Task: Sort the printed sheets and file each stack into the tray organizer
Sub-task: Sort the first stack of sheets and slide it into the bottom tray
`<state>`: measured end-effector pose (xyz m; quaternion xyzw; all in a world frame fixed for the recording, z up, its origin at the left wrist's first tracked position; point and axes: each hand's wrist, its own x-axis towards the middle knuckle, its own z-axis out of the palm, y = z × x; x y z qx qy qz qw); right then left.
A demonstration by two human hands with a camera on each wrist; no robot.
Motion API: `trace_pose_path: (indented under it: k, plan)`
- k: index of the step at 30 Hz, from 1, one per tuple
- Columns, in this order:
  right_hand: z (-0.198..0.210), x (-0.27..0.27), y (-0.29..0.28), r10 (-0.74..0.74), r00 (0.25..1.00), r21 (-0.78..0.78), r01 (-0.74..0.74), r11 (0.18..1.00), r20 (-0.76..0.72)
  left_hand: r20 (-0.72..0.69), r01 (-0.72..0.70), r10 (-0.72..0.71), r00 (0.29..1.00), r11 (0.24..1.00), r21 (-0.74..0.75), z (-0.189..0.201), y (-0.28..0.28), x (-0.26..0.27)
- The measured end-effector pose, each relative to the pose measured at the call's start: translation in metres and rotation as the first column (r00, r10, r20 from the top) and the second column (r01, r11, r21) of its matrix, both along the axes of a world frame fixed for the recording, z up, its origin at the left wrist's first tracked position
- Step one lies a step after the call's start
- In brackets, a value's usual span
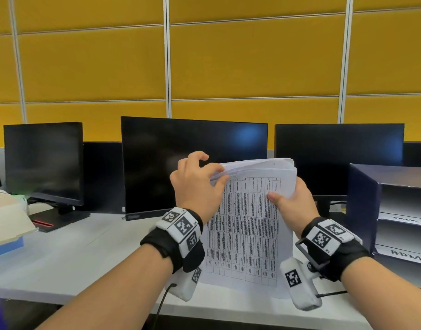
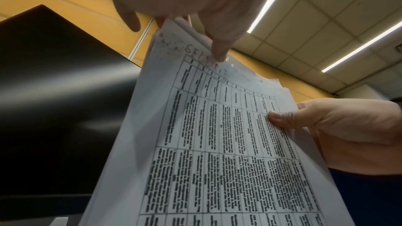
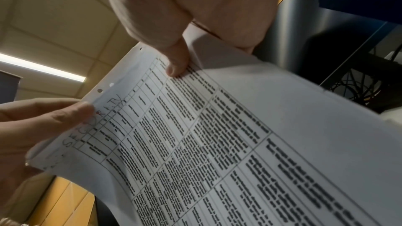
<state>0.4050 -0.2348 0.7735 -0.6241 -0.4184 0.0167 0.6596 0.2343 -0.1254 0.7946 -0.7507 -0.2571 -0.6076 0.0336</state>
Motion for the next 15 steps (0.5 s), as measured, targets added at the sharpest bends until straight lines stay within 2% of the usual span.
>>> trace_pose_path:
  k: [7,10,13,15]
  plan:
    - [0.0,0.0,-0.001,0.026,1.0,-0.013,-0.026,1.0,-0.012,-0.028,-0.007,0.006,1.0,0.999,-0.035,0.003,-0.006,-0.003]
    - [0.0,0.0,-0.003,0.038,0.999,-0.011,-0.039,0.999,-0.017,-0.07,-0.007,-0.006,0.998,0.981,-0.192,0.009,-0.008,-0.006]
    - [0.001,0.0,-0.003,0.047,0.999,-0.016,-0.047,0.999,0.001,0.001,0.023,-0.024,1.0,0.936,-0.351,0.015,-0.006,-0.01]
    - [0.001,-0.001,-0.002,0.05,0.999,-0.015,-0.05,0.999,-0.002,0.04,0.017,-0.002,0.999,0.929,-0.371,0.016,-0.005,-0.014]
